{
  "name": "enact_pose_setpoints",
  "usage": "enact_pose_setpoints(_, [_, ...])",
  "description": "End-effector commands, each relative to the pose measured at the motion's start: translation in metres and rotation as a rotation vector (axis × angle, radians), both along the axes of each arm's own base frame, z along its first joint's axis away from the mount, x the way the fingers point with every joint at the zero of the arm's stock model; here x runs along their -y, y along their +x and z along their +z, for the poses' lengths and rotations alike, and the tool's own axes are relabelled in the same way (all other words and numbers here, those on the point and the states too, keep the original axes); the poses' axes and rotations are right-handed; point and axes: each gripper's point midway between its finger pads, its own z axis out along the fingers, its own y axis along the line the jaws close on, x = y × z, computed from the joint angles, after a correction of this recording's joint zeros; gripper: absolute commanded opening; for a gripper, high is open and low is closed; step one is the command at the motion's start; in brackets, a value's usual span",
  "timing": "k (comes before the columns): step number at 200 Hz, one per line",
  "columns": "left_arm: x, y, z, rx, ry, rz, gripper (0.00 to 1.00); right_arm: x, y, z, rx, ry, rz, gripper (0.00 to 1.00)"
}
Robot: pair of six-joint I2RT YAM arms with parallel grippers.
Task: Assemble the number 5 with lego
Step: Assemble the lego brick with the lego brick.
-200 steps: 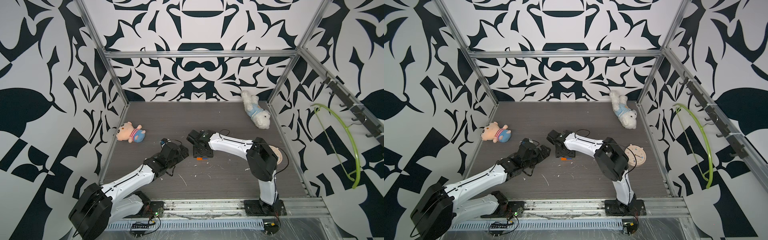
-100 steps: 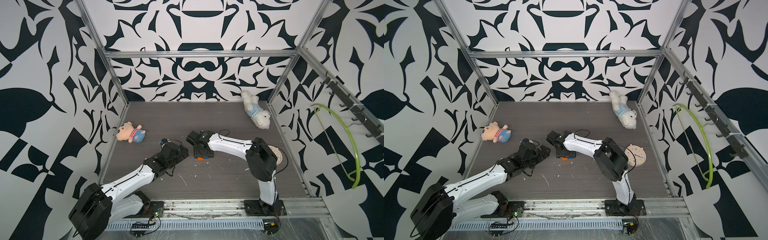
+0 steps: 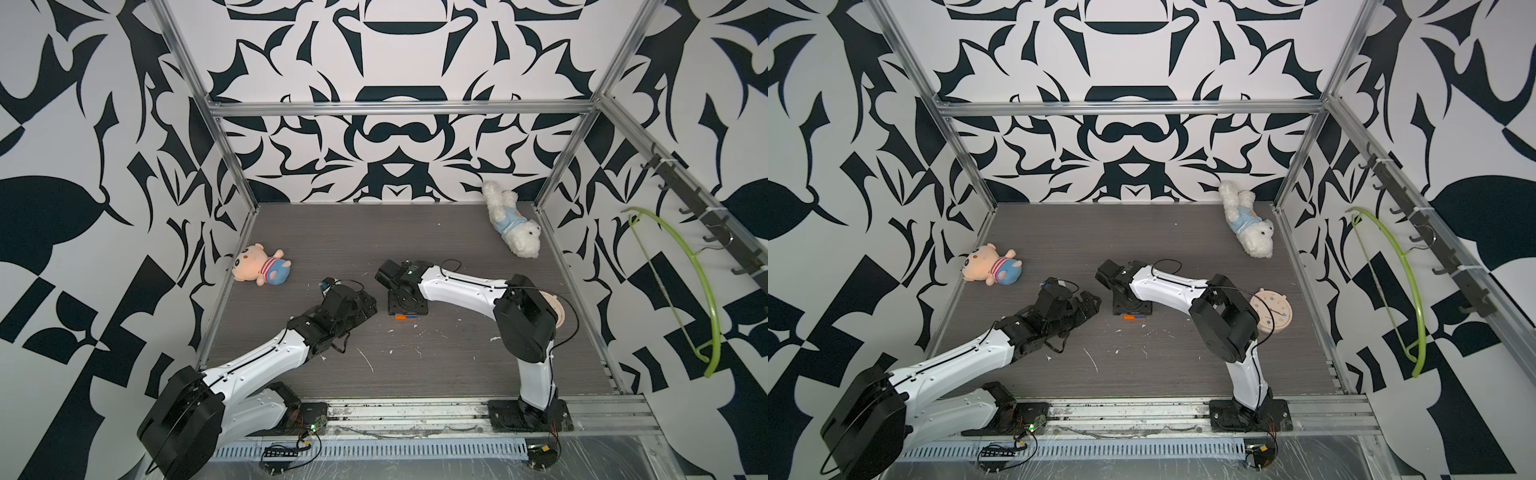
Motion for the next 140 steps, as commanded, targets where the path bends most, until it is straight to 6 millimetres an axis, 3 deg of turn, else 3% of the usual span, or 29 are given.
enact_pose_setpoints(1, [-0.0036, 0.0009, -0.0003, 0.001, 0.017, 0.005, 0.99, 0.0057, -0.0094, -0.0098, -0.045, 0.0, -0.002, 0.63])
enact_pose_setpoints(140, [-0.0031, 0.0011, -0.0013, -0.002, 0.018, 0.003, 0.99, 0.0084, -0.0049, -0.0141, -0.057, -0.025, 0.014, 0.63])
